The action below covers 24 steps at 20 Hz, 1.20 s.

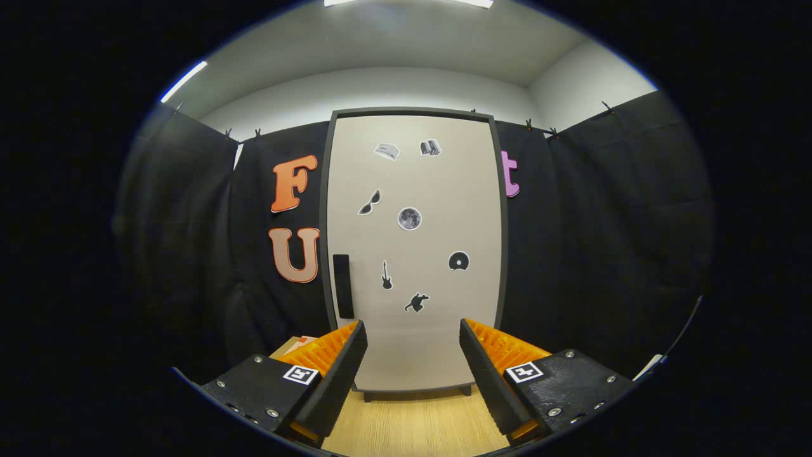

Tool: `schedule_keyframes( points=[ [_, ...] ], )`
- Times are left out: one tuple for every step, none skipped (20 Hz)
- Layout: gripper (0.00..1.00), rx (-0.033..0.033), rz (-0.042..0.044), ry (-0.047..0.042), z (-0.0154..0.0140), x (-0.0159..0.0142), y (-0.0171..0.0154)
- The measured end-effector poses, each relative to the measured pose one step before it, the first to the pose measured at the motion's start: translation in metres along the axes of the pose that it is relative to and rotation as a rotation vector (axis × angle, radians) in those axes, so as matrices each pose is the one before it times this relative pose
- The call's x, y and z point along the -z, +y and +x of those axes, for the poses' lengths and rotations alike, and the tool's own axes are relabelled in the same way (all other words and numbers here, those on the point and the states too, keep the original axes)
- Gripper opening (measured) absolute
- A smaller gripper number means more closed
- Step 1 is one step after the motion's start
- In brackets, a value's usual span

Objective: Open the shoe cabinet door, grab the shoes and put them into the shoe cabinet, then close the shoe cabinet door.

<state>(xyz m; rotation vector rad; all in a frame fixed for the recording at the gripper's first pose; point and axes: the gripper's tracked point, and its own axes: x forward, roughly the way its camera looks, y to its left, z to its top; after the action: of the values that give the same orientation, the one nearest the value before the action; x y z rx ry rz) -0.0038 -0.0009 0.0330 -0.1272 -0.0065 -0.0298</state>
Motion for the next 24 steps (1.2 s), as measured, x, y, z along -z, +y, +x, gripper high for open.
schedule_keyframes(
  points=[
    [0.92,0.00856,-0.00322,-0.00002,-0.00850,-0.00006,-0.00323],
    [0.92,0.00536,0.00158,0.00058,-0.00724,0.00045,-0.00271],
    [0.92,0.00223,0.00166,-0.00154,-0.00505,0.00098,-0.00001],
    [0.92,0.00151,0.00340,0.00083,-0.00584,0.00005,-0.00070],
    [0.92,0.00076,-0.00252,-0.00299,-0.00396,0.00058,-0.00099],
    [0.92,0.00430,-0.00413,-0.00242,-0.00458,-0.00033,-0.00121],
    [0.92,0.00017,-0.00611,0.00117,-0.00307,0.00067,0.00073],
    [0.92,-0.00171,-0.00296,-0.00046,-0.00205,0.00046,0.00062],
    [0.92,-0.00089,-0.00258,0.00078,-0.00182,-0.00002,0.00046],
    [0.92,-0.00122,-0.00131,-0.00208,-0.00147,-0.00100,0.00042],
    [0.92,-0.00160,-0.00162,0.00081,0.00047,0.00041,0.00025],
    [0.92,0.00043,-0.00323,-0.00437,0.00066,-0.00098,0.00023],
    [0.92,-0.00055,-0.00503,0.00012,0.00102,0.00016,0.00000],
    [0.92,-0.00159,-0.00321,0.00072,0.00060,0.00033,0.00093],
    [0.92,-0.00345,-0.00205,0.00089,0.00100,0.00070,0.00180],
    [0.92,-0.00445,0.00045,0.00169,0.00088,0.00075,0.00190],
    [0.92,-0.00516,-0.00103,0.00278,0.00065,0.00063,0.00163],
    [0.92,-0.00040,-0.00085,0.00065,0.00078,0.00037,0.00022],
    [0.92,-0.00279,0.00017,0.00227,0.00150,0.00130,0.00175],
    [0.93,0.00017,-0.00013,-0.00096,0.00032,-0.00051,0.00023],
    [0.93,0.00021,0.00009,-0.00068,0.00079,-0.00018,-0.00069],
    [0.93,0.00146,-0.00037,-0.00351,0.00109,-0.00115,-0.00025],
    [0.93,0.00364,0.00127,-0.00258,0.00112,0.00002,0.00049],
    [0.93,-0.00259,0.00200,0.00077,0.00015,-0.00106,-0.00036]
  ],
)
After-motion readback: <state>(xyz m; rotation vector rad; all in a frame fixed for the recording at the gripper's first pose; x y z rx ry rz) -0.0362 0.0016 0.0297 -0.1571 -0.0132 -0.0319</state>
